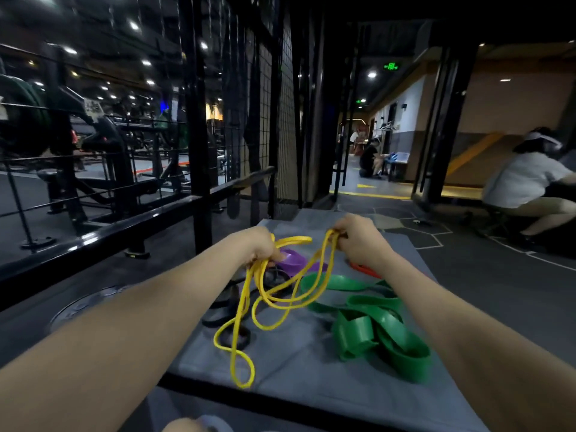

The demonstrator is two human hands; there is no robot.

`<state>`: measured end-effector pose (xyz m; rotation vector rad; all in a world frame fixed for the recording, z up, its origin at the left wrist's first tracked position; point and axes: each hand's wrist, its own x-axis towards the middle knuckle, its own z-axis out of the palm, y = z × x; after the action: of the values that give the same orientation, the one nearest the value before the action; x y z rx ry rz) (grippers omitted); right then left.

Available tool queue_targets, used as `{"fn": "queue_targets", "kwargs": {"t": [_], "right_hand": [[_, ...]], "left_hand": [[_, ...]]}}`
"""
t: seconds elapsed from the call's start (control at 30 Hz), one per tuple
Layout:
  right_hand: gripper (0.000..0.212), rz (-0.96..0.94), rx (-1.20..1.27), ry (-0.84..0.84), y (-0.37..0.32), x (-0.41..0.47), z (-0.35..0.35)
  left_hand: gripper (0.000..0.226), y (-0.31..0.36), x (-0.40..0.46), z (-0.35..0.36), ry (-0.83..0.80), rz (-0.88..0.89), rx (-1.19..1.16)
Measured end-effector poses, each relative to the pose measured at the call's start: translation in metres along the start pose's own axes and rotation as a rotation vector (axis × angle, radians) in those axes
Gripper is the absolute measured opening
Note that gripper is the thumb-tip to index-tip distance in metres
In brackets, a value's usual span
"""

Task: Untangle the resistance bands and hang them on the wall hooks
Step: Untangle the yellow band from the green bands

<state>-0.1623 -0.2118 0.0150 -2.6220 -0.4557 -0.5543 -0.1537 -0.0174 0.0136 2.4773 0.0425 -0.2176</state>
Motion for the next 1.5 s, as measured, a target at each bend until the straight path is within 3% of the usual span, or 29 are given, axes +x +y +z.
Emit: {"fn": "queue_targets", "kwargs": {"t": [0.1, 0.2, 0.27, 0.33, 0.47, 0.6, 0.67, 0.8, 0.93, 1.13, 1.3, 1.4, 1.5], "right_hand": [[0.016, 0.03, 0.079, 0.008, 0.004, 0.002, -0.002], [0.023, 0.05, 0.133, 0.029, 0.01, 0.01, -0.006], [0.03, 0.069, 0.162, 0.054, 0.016, 0.022, -0.009], [0.032, 0.063, 0.216, 0.049, 0.024, 0.038, -0.013], [0.017, 0.035, 0.39, -0.027, 0.037, 0.065, -0.019], [0.009, 0.085, 0.552, 0.04, 0.054, 0.093, -0.018], [0.006, 0.112, 0.603, 0.074, 0.067, 0.113, -0.012], [0.019, 0.172, 0.616, 0.11, 0.091, 0.154, 0.002], [0.015, 0.209, 0.614, 0.173, 0.114, 0.196, 0.023], [0.024, 0.193, 0.399, 0.317, 0.152, 0.264, 0.059], [0.03, 0.146, 0.477, 0.354, 0.199, 0.302, 0.106], [0.026, 0.157, 0.379, 0.311, 0.235, 0.297, 0.144], [0.028, 0.238, 0.177, 0.034, 0.272, 0.278, 0.189]], "left_hand": [[0.028, 0.035, -0.003, -0.002, 0.091, 0.117, 0.374], [0.035, 0.062, 0.004, -0.006, 0.154, 0.223, 0.5], [0.027, 0.077, 0.013, -0.01, 0.18, 0.318, 0.472], [0.006, 0.092, 0.024, -0.015, 0.209, 0.419, 0.421], [0.023, 0.113, 0.058, -0.025, 0.159, 0.545, 0.259], [0.007, 0.126, 0.088, -0.031, 0.191, 0.628, 0.181], [0.008, 0.132, 0.106, -0.031, 0.212, 0.619, 0.179], [0.025, 0.139, 0.151, -0.028, 0.302, 0.458, 0.271], [0.039, 0.147, 0.198, -0.029, 0.336, 0.435, 0.185], [0.024, 0.143, 0.286, -0.012, 0.518, 0.467, -0.062], [0.023, 0.122, 0.359, 0.027, 0.595, 0.568, -0.239], [0.025, 0.097, 0.4, 0.065, 0.529, 0.565, -0.226], [0.038, 0.063, 0.427, 0.111, 0.299, 0.458, -0.02]]}}
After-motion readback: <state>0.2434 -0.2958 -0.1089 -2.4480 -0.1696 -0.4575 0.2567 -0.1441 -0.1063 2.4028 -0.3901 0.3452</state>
